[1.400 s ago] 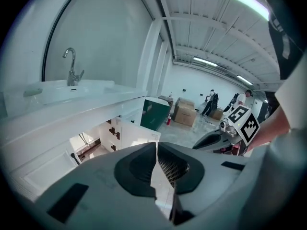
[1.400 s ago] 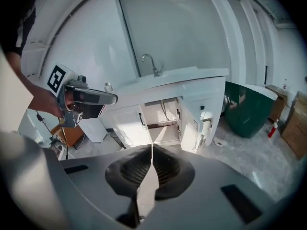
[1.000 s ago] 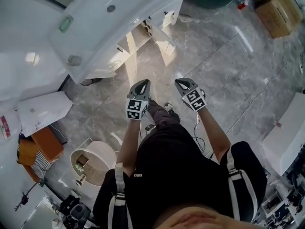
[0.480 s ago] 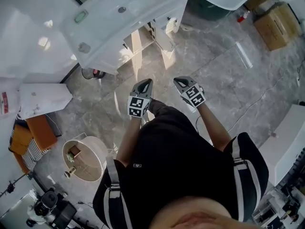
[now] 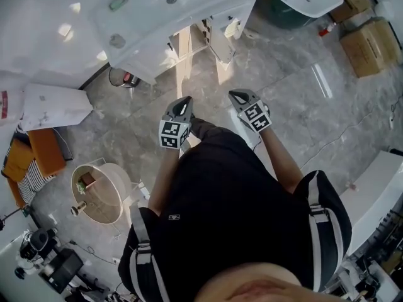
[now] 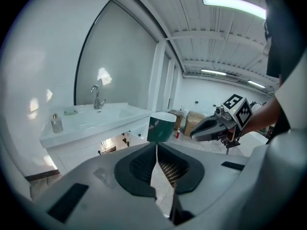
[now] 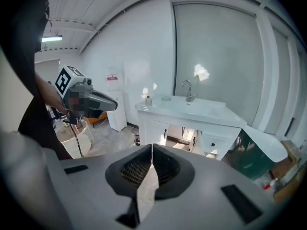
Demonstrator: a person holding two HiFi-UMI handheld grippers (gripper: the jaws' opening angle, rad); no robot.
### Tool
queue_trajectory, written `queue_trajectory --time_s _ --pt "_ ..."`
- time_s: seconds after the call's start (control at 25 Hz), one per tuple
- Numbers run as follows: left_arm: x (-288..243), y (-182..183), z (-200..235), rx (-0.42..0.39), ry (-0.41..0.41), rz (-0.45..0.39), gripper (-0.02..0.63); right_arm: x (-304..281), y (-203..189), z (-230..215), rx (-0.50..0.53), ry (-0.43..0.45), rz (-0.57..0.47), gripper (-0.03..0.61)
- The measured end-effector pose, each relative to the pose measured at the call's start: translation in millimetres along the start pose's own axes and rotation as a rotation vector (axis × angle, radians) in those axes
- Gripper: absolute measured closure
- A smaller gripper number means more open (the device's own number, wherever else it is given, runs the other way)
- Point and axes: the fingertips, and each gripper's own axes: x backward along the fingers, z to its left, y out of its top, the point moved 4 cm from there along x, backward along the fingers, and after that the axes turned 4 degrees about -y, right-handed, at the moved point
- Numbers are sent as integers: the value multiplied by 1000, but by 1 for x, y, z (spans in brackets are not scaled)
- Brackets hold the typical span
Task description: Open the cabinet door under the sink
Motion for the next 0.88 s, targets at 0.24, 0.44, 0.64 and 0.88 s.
queue_trajectory --time_s 0.24,0.44,0.64,0.88 --pt "11 -2 3 19 49 -8 592 2 -4 1 13 10 2 515" --pt "12 3 -2 9 54 -12 592 9 -7 -3 3 2 1 515" --pt "9 2 -4 -8 39 -7 592 11 -13 -5 -1 -13 9 515" --pt "10 1 -12 -16 34 2 593 17 -21 -3 -6 -16 16 514"
